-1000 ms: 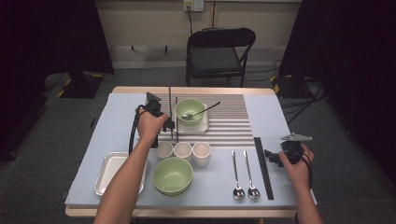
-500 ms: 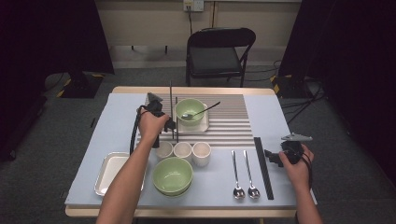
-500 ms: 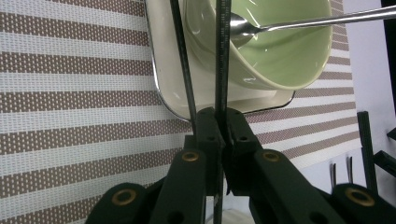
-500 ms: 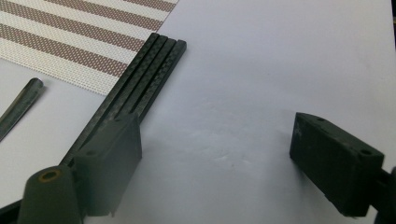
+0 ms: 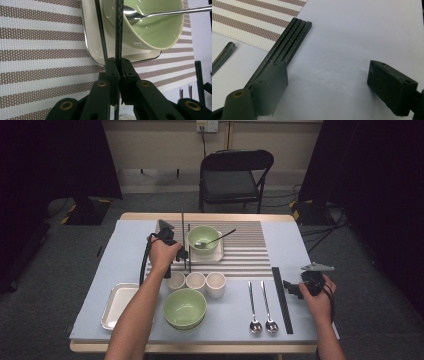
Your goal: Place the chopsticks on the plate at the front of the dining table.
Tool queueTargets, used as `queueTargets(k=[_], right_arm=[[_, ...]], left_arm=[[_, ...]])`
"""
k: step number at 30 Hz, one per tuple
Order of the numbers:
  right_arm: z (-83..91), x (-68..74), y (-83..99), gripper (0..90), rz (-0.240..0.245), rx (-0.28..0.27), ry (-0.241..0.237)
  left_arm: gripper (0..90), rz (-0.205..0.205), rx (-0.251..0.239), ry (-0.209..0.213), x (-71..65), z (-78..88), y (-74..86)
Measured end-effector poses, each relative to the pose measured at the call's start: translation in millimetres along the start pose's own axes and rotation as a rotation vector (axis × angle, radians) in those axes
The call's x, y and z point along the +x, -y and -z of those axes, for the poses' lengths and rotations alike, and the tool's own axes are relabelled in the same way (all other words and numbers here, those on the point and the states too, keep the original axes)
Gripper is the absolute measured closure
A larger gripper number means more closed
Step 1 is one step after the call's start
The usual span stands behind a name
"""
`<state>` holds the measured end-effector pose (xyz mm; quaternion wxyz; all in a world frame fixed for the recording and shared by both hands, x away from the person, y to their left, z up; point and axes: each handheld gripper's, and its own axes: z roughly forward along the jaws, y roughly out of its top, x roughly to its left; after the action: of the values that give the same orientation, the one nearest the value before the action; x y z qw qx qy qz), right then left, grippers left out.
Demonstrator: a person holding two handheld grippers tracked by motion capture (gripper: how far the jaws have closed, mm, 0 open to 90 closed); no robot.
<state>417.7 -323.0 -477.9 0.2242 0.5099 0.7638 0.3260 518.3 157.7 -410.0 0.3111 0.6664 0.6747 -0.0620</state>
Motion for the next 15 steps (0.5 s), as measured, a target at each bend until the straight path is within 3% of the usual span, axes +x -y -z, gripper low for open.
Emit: queueTargets(k=[6, 7, 8, 11, 15], right_arm=[[0.0, 0.0, 0.0, 15.2, 0.0, 0.0, 0.0], [0.0, 0.0, 0.0, 15.2, -0.001, 0.0, 0.0], [0.0, -0.1, 0.0, 15.2, 0.0, 0.001, -0.001], [0.0, 0.1, 0.0, 15.2, 0.0, 0.0, 0.001], [0.0, 0.1, 0.0, 15.2, 0.0, 0.0, 0.0]], left_arm=[[86.5, 0.001, 0.008, -0.001, 0.6, -3.1, -0.1], [86.5, 0.017, 0.007, -0.002, -0.3, -4.2, 0.4], [86.5, 0.003, 0.013, 0.002, 1.1, -4.8, 0.3], [86.4, 0.019, 0.013, -0.001, 0.5, -6.8, 0.0], [86.5, 0.009, 0.019, -0.011, 1.5, -7.7, -0.4]])
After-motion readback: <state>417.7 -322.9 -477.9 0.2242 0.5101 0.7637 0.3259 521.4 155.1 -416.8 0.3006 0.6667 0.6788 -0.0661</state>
